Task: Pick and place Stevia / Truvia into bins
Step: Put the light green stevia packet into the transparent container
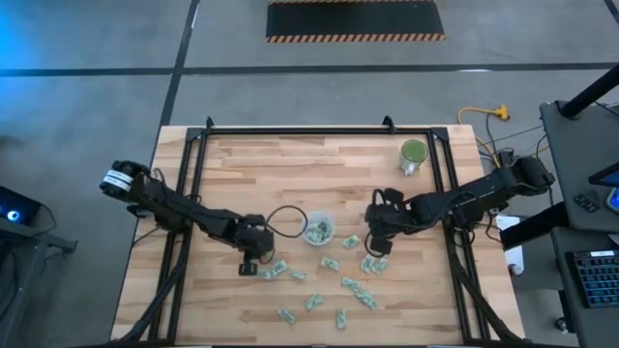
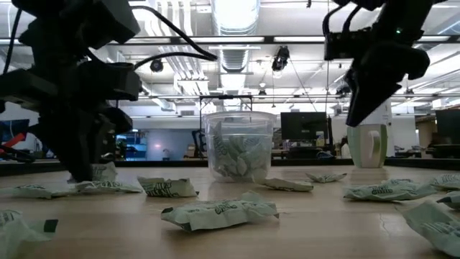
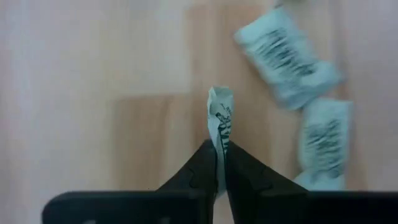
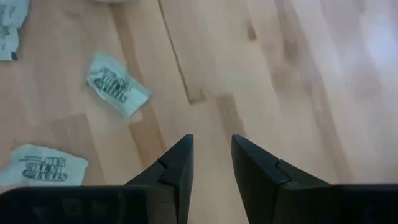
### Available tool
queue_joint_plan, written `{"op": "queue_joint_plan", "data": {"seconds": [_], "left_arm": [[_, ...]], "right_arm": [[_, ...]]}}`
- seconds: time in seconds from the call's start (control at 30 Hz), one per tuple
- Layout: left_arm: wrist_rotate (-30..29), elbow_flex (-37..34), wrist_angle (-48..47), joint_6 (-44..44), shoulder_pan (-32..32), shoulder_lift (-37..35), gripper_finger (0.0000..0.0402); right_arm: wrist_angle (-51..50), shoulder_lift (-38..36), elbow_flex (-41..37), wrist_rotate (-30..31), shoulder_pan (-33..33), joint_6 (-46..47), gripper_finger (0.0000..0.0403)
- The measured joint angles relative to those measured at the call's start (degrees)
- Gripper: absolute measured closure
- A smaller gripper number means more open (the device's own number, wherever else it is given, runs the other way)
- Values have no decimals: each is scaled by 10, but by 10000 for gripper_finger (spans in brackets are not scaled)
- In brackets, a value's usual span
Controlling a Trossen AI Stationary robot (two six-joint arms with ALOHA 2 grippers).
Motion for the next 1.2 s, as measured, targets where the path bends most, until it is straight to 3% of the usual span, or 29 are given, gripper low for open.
{"op": "queue_joint_plan", "data": {"seconds": [0.23,0.43,0.63,0.73,0.8,0.93,1.2], "left_arm": [[-187,0,-98,-58,0,-77,398],[-329,0,-1,15,0,-142,400],[-331,-26,266,203,3,-134,400],[-330,-32,344,268,11,-109,400],[-328,-31,377,287,20,-89,400],[-267,-18,385,289,43,-50,391],[-242,6,398,286,53,4,313]], "right_arm": [[31,7,-44,-83,1,35,309],[182,17,-69,-90,0,-79,298],[274,39,-82,-139,-8,-139,283],[278,52,-83,-143,-17,-139,276],[278,63,-85,-143,-21,-138,270],[289,87,-84,-143,-27,-135,255],[297,112,-81,-158,-38,-141,228]]}}
